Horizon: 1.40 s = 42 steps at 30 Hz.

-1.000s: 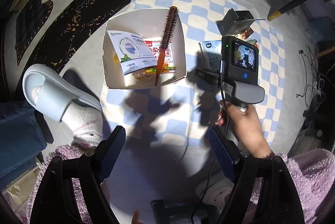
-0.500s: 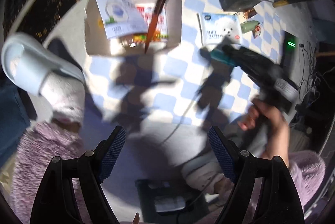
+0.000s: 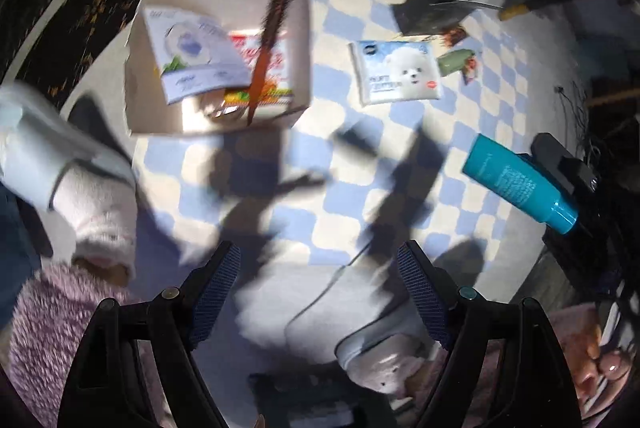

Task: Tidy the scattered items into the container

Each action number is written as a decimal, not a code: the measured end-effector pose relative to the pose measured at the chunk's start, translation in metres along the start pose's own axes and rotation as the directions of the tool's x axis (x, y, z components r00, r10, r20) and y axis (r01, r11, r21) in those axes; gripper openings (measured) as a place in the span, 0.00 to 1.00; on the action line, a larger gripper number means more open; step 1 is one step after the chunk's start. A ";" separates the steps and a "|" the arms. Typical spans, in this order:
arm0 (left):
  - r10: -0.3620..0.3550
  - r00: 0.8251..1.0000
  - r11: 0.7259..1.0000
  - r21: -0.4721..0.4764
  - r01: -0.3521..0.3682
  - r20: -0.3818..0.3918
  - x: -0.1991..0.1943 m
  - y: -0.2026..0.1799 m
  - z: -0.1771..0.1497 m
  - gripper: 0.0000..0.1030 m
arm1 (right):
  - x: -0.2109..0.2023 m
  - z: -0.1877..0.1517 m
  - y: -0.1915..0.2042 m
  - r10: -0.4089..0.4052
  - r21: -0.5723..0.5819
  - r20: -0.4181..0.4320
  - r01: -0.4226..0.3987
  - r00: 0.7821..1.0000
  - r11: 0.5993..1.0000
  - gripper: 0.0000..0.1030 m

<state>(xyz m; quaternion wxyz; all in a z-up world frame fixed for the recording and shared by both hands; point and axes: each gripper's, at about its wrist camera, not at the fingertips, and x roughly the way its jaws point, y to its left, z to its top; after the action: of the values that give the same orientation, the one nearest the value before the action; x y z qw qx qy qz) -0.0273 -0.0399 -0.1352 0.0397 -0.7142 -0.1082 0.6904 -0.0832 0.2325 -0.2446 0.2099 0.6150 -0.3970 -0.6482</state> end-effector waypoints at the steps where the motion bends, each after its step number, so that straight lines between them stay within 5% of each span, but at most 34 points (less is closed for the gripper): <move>1: 0.031 0.999 0.997 0.074 -0.033 0.039 -0.004 -0.011 -0.004 0.78 | -0.002 -0.002 -0.001 0.025 0.017 -0.009 -0.025 1.000 1.000 0.21; 5: 0.192 0.960 0.940 0.243 -0.240 0.203 -0.017 -0.041 -0.023 0.78 | -0.005 -0.006 0.003 0.091 0.035 -0.050 -0.089 0.995 0.995 0.21; 10: -0.006 0.957 0.940 0.327 -0.094 0.292 -0.041 -0.046 -0.042 0.78 | 0.013 -0.009 0.011 0.195 0.066 -0.152 -0.187 0.969 0.980 0.21; 15: -0.020 0.934 0.893 0.426 -0.143 0.356 -0.050 -0.043 -0.063 0.78 | 0.020 -0.014 0.027 0.196 0.028 -0.198 -0.195 0.960 0.980 0.21; 19: -0.042 0.941 0.905 0.411 -0.106 0.335 -0.047 -0.026 -0.057 0.77 | 0.027 -0.020 0.036 0.242 0.031 -0.243 -0.242 0.939 0.970 0.19; 20: -0.055 0.946 0.916 0.394 -0.080 0.319 -0.045 -0.022 -0.054 0.73 | 0.029 -0.022 0.038 0.242 0.024 -0.244 -0.243 0.939 0.970 0.19; 22: -0.062 0.956 0.936 0.349 -0.045 0.288 -0.042 -0.012 -0.047 0.34 | 0.030 -0.023 0.038 0.220 0.010 -0.226 -0.224 0.949 0.975 0.19; 25: -0.050 0.966 0.967 0.256 -0.016 0.252 -0.034 0.016 -0.039 0.33 | 0.027 -0.018 0.027 0.196 0.042 -0.161 -0.191 0.967 0.981 0.19; 28: -0.083 0.977 0.987 0.150 0.054 0.198 -0.026 0.039 -0.030 0.33 | 0.021 -0.005 0.005 0.111 0.083 -0.059 -0.106 0.992 0.991 0.27; 30: -0.134 0.978 0.989 0.077 0.124 0.157 -0.020 0.054 -0.022 0.33 | 0.024 0.004 -0.013 -0.042 0.093 -0.018 0.043 0.999 0.995 0.34; 32: -0.161 0.976 0.987 0.013 0.161 0.150 -0.020 0.067 -0.013 0.33 | 0.042 0.008 -0.031 -0.221 0.086 -0.047 0.224 0.974 0.971 0.45; 35: -0.178 0.968 0.980 -0.060 0.191 0.175 -0.033 0.080 0.002 0.33 | 0.088 0.001 -0.050 -0.341 0.037 -0.141 0.349 0.929 0.936 0.45; 38: -0.234 0.953 0.956 -0.131 0.261 0.195 -0.052 0.098 -0.004 0.41 | 0.146 -0.025 -0.054 -0.389 -0.095 -0.223 0.377 0.894 0.921 0.45; 42: -0.300 0.923 0.919 -0.187 0.348 0.242 -0.071 0.128 -0.024 0.69 | 0.214 -0.078 -0.030 -0.460 -0.404 -0.209 0.353 0.863 0.844 0.45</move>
<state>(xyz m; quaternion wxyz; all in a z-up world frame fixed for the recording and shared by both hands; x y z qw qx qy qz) 0.0079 -0.1770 -0.0912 0.0607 -0.6098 -0.3069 0.7282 -0.0350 0.0676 -0.3976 0.2299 0.7283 -0.0973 -0.6382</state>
